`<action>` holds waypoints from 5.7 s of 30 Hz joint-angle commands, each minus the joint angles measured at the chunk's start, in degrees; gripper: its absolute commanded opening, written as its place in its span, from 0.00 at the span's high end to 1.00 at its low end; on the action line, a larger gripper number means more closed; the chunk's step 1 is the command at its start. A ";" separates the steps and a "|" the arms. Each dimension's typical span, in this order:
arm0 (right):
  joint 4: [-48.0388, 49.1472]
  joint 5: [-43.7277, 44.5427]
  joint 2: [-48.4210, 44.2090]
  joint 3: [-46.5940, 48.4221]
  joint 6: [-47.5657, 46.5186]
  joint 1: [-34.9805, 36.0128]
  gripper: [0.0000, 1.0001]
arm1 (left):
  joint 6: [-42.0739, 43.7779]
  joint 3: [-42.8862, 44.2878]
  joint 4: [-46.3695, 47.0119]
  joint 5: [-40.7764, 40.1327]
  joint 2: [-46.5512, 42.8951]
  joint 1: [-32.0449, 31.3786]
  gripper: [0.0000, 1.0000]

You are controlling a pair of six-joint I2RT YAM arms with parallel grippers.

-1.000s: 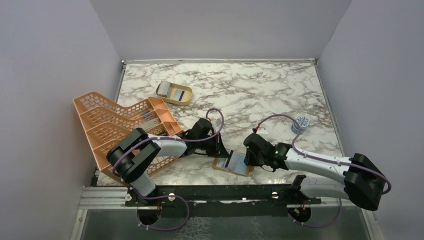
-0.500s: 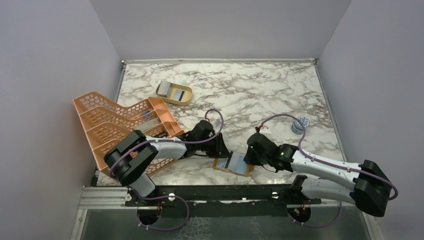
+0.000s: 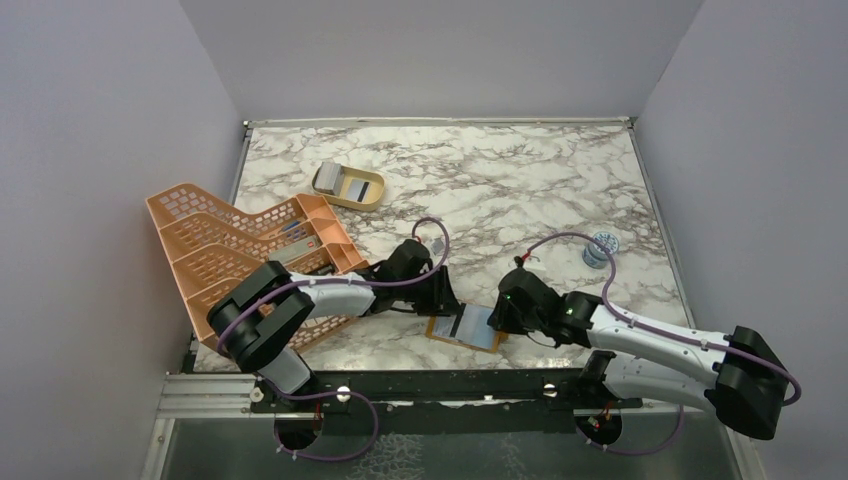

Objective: Put the credit cards into the card holder
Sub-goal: Insert the credit card into the card holder, then turn over the card slot in the card holder.

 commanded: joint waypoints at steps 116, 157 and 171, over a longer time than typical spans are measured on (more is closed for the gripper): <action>39.82 -21.00 15.73 3.91 -3.31 0.49 0.60 | 8.88 7.23 -24.28 -11.32 -12.19 7.86 0.56; 25.46 -10.74 13.00 5.21 -2.11 0.52 0.55 | 11.05 5.64 -22.40 -5.33 -11.36 8.94 0.64; 18.36 -5.11 9.45 2.07 -2.14 0.51 0.57 | 14.47 8.44 -25.82 -8.27 -9.71 6.75 0.47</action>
